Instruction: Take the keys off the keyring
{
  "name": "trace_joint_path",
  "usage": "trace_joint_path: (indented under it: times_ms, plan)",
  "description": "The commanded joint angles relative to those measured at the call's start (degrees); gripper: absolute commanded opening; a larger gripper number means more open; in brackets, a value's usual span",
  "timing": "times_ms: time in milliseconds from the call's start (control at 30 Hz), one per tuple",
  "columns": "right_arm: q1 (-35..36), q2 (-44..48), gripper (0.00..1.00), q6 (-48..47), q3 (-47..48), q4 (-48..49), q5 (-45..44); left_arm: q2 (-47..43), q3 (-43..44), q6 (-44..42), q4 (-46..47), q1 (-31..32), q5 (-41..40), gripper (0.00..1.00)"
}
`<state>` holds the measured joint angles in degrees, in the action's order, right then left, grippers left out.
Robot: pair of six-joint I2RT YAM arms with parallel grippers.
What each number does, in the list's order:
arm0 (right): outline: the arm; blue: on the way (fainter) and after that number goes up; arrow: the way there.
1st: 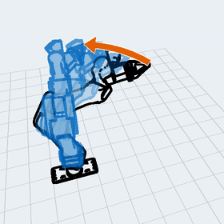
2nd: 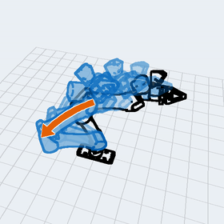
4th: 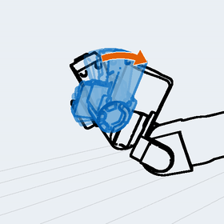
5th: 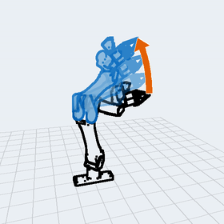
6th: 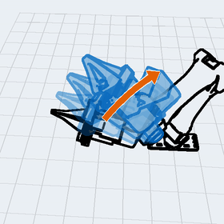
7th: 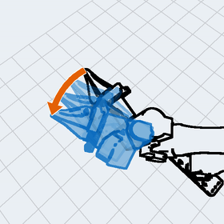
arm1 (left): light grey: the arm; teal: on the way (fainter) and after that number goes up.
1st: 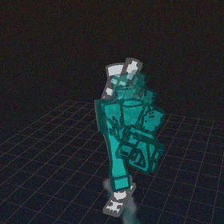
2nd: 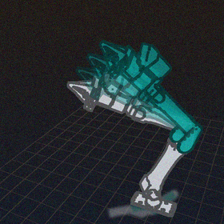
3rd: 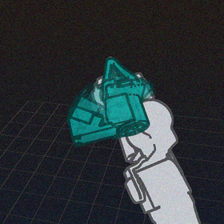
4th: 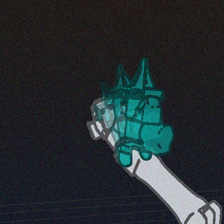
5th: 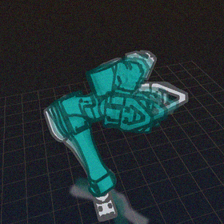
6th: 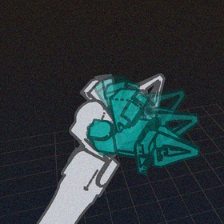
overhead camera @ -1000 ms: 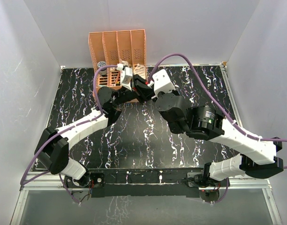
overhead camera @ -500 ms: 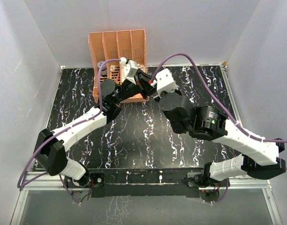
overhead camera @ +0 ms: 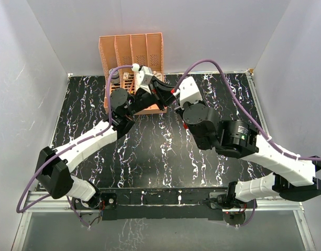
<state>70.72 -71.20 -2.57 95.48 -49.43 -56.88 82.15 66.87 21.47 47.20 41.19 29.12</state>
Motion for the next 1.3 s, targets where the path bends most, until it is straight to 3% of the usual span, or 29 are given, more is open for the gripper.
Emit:
trace_joint_path:
  times_ms: [0, 400, 800, 933, 1067, 1267]
  plan:
    - [1.18, 3.65, 0.00, 2.69, -0.85, 4.34, 1.45, -1.95, -0.08, 1.42, -1.51, -1.46, -9.99, 0.00]
    - [1.09, 8.80, 0.00, 6.67, -12.57, 8.70, 1.99, -2.96, -5.80, 13.20, 13.25, -1.45, -10.70, 0.00]
    - [1.07, 7.76, 0.00, 2.85, -10.35, 10.46, 0.88, -1.69, -4.11, 8.33, 8.95, -1.42, 2.24, 0.01]
    - [1.10, 7.48, 0.00, 0.90, -8.96, 10.85, 0.26, -3.26, -5.37, 3.86, 4.17, -1.46, 5.10, 0.14]
    - [1.09, 7.75, 0.00, 0.15, -8.73, 11.49, 0.25, -5.23, -8.28, 2.03, 7.08, -1.46, 7.42, 0.24]
    - [1.09, 8.33, 0.00, 1.14, -9.09, 10.92, 0.96, -5.93, -9.33, 0.51, 8.66, -1.41, 7.73, 0.29]
